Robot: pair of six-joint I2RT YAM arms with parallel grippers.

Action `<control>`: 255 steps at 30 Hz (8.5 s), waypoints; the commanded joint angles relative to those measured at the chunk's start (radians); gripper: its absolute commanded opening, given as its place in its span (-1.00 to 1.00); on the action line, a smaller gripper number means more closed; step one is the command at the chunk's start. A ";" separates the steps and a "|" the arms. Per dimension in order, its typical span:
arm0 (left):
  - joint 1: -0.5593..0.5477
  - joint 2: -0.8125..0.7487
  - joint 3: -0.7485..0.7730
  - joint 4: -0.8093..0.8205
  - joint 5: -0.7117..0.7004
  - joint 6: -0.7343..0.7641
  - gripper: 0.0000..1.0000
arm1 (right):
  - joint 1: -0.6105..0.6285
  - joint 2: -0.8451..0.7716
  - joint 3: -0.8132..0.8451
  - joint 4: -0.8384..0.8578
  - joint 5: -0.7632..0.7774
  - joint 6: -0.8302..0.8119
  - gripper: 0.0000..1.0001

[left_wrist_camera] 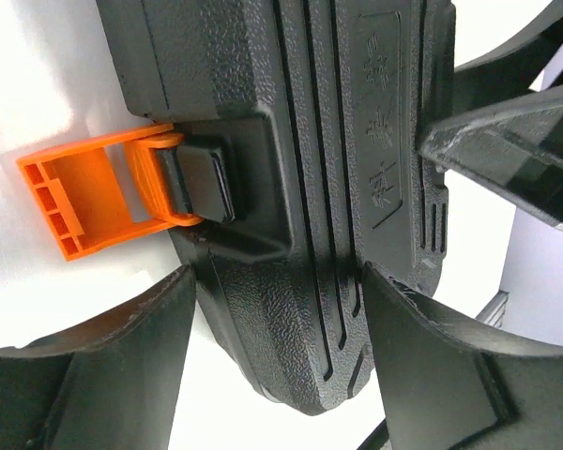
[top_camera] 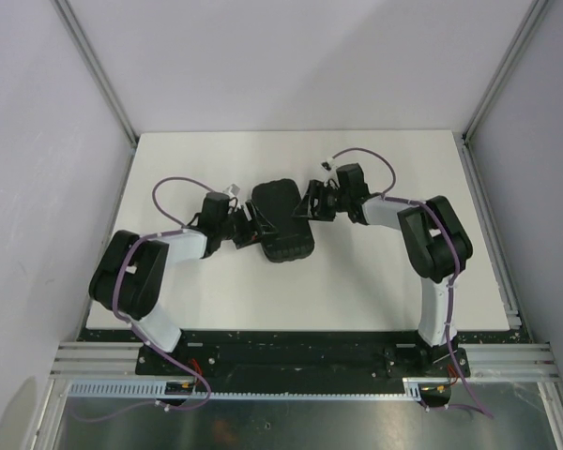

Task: Pack the tool kit

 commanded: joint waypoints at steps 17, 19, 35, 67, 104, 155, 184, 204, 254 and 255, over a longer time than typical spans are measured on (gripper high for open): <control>-0.088 -0.084 0.195 0.139 0.022 0.003 0.05 | -0.007 0.118 -0.293 0.188 -0.298 0.256 -0.42; -0.102 -0.090 0.220 0.098 0.008 0.020 0.06 | -0.010 0.117 -0.296 0.161 -0.266 0.239 -0.47; -0.152 -0.093 0.339 -0.065 -0.055 0.086 0.04 | -0.047 0.103 -0.301 -0.068 0.015 0.130 -0.56; -0.090 -0.266 0.200 -0.216 -0.321 0.132 0.96 | -0.021 -0.203 -0.233 -0.178 0.288 0.009 0.31; 0.069 0.025 -0.203 0.354 -0.178 -0.087 0.54 | -0.017 -0.138 -0.076 -0.309 0.227 -0.102 0.45; 0.090 0.052 -0.160 0.606 0.004 -0.201 -0.71 | -0.014 -0.068 -0.046 -0.356 0.222 -0.088 0.28; 0.081 0.208 -0.126 0.682 0.052 -0.222 -0.97 | -0.008 -0.037 -0.020 -0.373 0.235 -0.086 0.25; 0.069 0.221 -0.119 0.686 0.054 -0.180 -1.00 | 0.164 -0.147 0.257 -0.462 0.786 -0.278 0.73; 0.032 0.210 -0.045 0.686 0.049 -0.159 -1.00 | 0.111 0.015 0.300 -0.605 0.398 -0.252 0.90; 0.031 0.204 -0.046 0.686 0.051 -0.159 -1.00 | 0.113 0.020 0.300 -0.605 0.388 -0.249 0.89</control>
